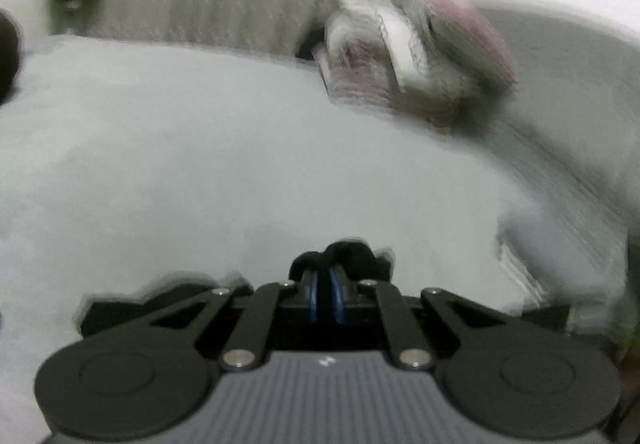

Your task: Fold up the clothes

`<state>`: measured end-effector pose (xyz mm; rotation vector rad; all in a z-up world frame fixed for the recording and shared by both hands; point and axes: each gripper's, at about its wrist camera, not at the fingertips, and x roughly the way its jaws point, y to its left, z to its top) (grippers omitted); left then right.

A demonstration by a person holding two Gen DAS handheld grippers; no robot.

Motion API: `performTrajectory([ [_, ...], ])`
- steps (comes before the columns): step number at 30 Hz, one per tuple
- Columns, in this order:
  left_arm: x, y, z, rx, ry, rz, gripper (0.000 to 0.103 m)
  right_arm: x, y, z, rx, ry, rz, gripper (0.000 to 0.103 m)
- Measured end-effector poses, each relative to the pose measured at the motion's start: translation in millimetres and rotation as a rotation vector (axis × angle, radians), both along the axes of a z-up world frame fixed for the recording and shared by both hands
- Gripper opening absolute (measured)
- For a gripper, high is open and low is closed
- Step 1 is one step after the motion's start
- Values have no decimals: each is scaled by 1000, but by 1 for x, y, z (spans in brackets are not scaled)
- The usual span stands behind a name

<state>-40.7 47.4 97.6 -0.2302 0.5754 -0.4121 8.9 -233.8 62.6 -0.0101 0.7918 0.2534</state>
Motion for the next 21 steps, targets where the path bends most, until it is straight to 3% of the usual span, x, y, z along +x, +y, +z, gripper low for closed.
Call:
performTrajectory([
  [4, -6, 75, 31, -236, -113, 142, 7, -11, -17, 35, 69, -190, -70, 7],
  [6, -11, 110, 40, -314, -133, 207, 7, -18, -29, 48, 82, -264, -129, 7],
  [9, -20, 144, 45, -381, -176, 287, 7, -27, -39, 54, 26, -344, -242, 7],
  [11, -25, 159, 45, -404, -195, 322, 7, -32, -45, 57, 5, -390, -310, 7],
  [16, -35, 175, 50, -377, -225, 353, 7, -51, -54, 74, 12, -550, -460, 7],
  [21, -34, 177, 52, -381, -209, 344, 7, -43, -69, 75, 73, -525, -553, 7],
])
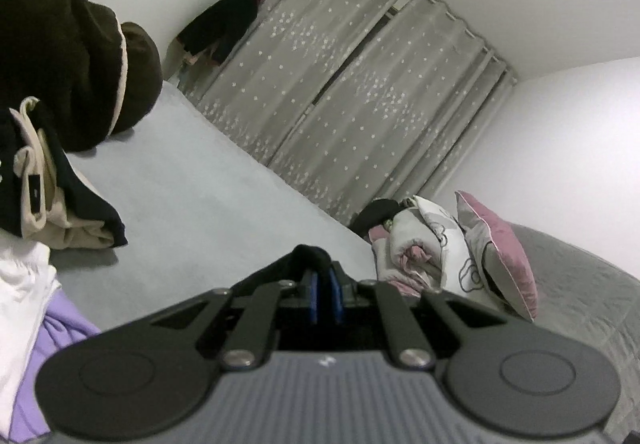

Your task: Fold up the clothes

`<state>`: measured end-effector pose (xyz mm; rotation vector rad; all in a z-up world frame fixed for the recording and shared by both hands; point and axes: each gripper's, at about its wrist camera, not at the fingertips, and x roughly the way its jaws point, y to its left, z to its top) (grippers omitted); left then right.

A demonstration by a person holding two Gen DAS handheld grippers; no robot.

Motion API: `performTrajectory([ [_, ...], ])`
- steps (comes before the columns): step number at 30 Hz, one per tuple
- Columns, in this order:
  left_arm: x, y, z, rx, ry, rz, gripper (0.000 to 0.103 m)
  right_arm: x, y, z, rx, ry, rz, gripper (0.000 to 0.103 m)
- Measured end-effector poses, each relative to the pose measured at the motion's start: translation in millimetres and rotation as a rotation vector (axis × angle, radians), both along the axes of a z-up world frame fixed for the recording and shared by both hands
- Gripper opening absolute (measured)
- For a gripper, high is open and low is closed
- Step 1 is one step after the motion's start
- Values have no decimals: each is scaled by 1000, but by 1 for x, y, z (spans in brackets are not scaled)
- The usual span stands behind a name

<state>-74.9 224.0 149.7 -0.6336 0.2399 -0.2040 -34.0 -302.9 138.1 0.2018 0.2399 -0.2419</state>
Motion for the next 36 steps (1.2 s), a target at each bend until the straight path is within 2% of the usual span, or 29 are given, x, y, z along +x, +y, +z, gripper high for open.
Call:
performTrajectory([
  [3, -2, -9, 2, 0, -27, -32, 7, 3, -7, -5, 67, 23, -6, 7],
  [6, -2, -23, 3, 0, -46, -74, 7, 6, 3, -5, 19, 59, 7, 10],
  [8, 0, -36, 2, 5, -44, -111, 7, 5, 17, -5, -32, 54, 5, 22],
  [9, 1, -45, 1, 15, -44, -142, 7, 4, 24, -5, -55, 49, 8, 31],
  [11, -1, -65, 1, 49, -69, -205, 7, -1, 35, -2, -51, -21, 113, 39],
  [12, -3, -73, 2, 65, -86, -236, 7, -2, 42, 0, -48, -48, 185, 47],
  [13, -6, -78, 4, 67, -104, -265, 7, -3, 49, 1, -43, -58, 264, 60],
  [15, -13, -88, 7, 70, -138, -322, 7, -5, 62, 0, -17, -65, 407, 70],
  [18, -19, -93, 10, 44, -164, -369, 7, -4, 80, -10, 41, -28, 590, 71],
  [21, -25, -92, 11, 20, -190, -400, 7, -3, 111, -20, -30, 36, 710, 71],
  [23, -31, -91, 12, 19, -213, -412, 7, -2, 134, -30, -115, 78, 757, 71],
  [26, -43, -87, 10, 55, -229, -417, 7, -3, 168, -48, -297, 127, 788, 69],
  [27, -47, -84, 8, 63, -226, -415, 7, -4, 179, -54, -357, 143, 797, 61],
  [28, -50, -81, 6, 71, -223, -412, 7, -5, 188, -60, -411, 152, 802, 37],
  [29, -53, -77, 4, 81, -217, -402, 7, -4, 194, -64, -444, 182, 799, 19],
  [30, -55, -72, 2, 90, -206, -391, 7, -3, 199, -67, -473, 211, 797, 6],
  [34, -67, -43, -1, 96, -181, -351, 7, -11, 189, -55, -436, 268, 883, 6],
  [36, -77, -25, 0, 77, -188, -353, 7, -33, 182, -48, -443, 319, 1098, 7],
])
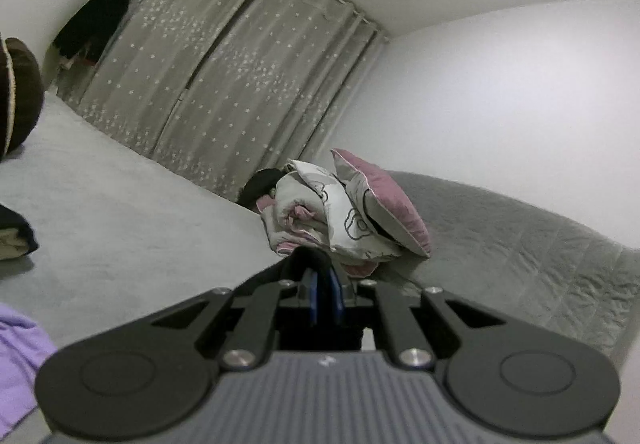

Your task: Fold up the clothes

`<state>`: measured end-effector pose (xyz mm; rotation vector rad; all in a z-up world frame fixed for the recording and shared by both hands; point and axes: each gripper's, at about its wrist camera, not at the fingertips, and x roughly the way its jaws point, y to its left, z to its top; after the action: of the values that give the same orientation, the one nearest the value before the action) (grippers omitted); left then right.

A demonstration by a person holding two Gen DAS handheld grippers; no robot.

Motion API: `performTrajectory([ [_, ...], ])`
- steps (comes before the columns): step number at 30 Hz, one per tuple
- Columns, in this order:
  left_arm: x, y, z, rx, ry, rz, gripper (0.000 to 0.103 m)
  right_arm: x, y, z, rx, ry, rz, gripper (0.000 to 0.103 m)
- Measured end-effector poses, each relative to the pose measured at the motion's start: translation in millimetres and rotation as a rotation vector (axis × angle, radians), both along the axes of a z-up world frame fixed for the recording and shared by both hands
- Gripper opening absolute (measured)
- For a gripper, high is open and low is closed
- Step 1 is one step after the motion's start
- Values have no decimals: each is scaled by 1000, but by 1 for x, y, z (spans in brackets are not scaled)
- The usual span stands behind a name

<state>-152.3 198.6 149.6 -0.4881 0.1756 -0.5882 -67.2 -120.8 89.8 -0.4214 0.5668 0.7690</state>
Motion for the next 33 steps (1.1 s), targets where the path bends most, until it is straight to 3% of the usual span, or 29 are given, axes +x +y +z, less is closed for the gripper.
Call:
performTrajectory([
  [3, -21, 20, 2, 2, -58, -7, 7, -47, 6, -9, -103, 99, 356, 8],
  [4, -29, 24, 1, 22, -70, -11, 7, -60, 9, -16, -148, 119, 442, 8],
  [5, -34, 26, -1, 46, -72, -12, 7, -63, 14, -23, -184, 125, 450, 8],
  [8, -40, 32, -6, 84, -42, 3, 7, -44, 15, -20, -140, 124, 348, 16],
  [9, -41, 33, -8, 93, -28, 11, 7, -40, 9, -12, -68, 119, 338, 18],
  [11, -40, 41, -12, 81, 4, 21, 7, -32, -5, 6, 77, 111, 316, 32],
  [13, -39, 52, -16, 48, 35, 27, 7, -23, -18, 24, 221, 102, 294, 63],
  [15, -41, 58, -16, 27, 28, 17, 7, -13, -29, 33, 365, 94, 225, 83],
  [18, -44, 56, -13, 28, -3, 2, 7, 28, -25, 22, 443, 163, 26, 84],
  [20, -46, 55, -11, 33, -22, -8, 7, 56, -8, 10, 406, 173, -58, 81],
  [21, -45, 53, -10, 29, -26, -14, 7, 70, 0, 4, 387, 180, -97, 73],
  [24, -43, 51, -8, 20, -37, -16, 7, 109, 36, -19, 348, 268, -106, 59],
  [26, -40, 53, -9, 17, -30, -12, 7, 132, 58, -38, 259, 335, -99, 43],
  [27, -40, 54, -9, 18, -27, -8, 7, 138, 66, -48, 199, 347, -93, 17],
  [28, -40, 56, -8, 22, -27, -5, 7, 144, 73, -57, 142, 356, -86, 7],
  [31, -42, 60, -4, 51, -58, 8, 6, 128, 67, -33, 166, 188, -64, 6],
  [33, -44, 67, 0, 69, -88, 30, 6, 115, 39, 7, 237, 29, -167, 6],
])
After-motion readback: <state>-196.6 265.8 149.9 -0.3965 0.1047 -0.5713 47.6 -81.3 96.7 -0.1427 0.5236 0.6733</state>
